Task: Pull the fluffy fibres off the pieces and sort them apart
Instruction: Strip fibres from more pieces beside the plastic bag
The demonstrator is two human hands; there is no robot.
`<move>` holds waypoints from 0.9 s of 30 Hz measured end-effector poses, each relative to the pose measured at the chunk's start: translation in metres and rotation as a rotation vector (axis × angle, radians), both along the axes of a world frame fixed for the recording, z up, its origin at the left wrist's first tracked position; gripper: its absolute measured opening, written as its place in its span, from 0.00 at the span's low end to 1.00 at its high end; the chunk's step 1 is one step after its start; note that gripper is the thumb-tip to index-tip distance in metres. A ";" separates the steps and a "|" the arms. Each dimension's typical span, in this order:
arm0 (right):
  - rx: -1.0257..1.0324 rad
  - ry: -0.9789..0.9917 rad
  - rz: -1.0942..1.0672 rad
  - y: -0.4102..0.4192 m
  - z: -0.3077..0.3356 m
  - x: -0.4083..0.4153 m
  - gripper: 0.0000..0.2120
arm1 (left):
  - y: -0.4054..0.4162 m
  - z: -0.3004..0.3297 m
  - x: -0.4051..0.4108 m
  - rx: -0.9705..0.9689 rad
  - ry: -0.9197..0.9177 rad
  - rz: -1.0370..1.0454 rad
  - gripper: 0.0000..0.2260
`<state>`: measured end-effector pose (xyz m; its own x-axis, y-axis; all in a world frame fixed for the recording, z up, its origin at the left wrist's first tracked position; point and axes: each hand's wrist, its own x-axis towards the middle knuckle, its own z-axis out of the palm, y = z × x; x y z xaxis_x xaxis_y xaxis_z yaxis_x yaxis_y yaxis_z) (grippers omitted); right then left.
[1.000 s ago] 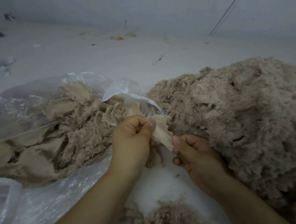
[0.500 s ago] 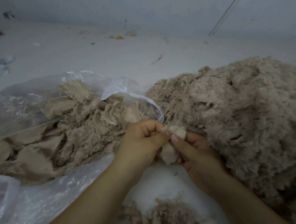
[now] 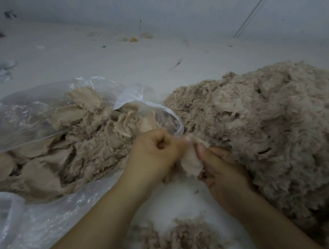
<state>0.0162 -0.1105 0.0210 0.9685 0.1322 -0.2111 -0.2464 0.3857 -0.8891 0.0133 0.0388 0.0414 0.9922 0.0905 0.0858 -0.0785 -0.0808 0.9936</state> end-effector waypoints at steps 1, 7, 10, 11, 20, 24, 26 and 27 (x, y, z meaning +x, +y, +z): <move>-0.018 -0.007 0.005 0.000 0.001 0.000 0.28 | -0.003 0.001 -0.003 0.069 0.027 -0.090 0.16; -0.024 -0.019 -0.037 0.000 -0.002 0.001 0.23 | -0.005 0.000 -0.005 0.076 0.002 -0.240 0.29; -0.051 -0.028 0.002 0.000 -0.003 0.001 0.24 | 0.005 0.001 -0.005 0.025 0.003 -0.363 0.25; -0.072 -0.024 -0.005 0.000 -0.004 0.001 0.25 | 0.007 0.001 -0.005 0.014 -0.008 -0.390 0.24; -0.093 -0.092 0.046 -0.005 -0.004 0.007 0.11 | 0.004 0.002 0.002 0.643 -0.639 0.029 0.05; -0.093 -0.061 0.038 -0.004 -0.002 0.008 0.12 | 0.029 0.006 0.012 0.937 -0.687 0.479 0.08; -0.111 -0.062 0.044 -0.004 -0.002 0.006 0.12 | 0.039 0.006 0.014 1.140 -0.552 0.523 0.11; -0.119 -0.064 0.046 -0.004 -0.003 0.006 0.11 | 0.042 0.007 0.017 1.262 -0.426 0.473 0.11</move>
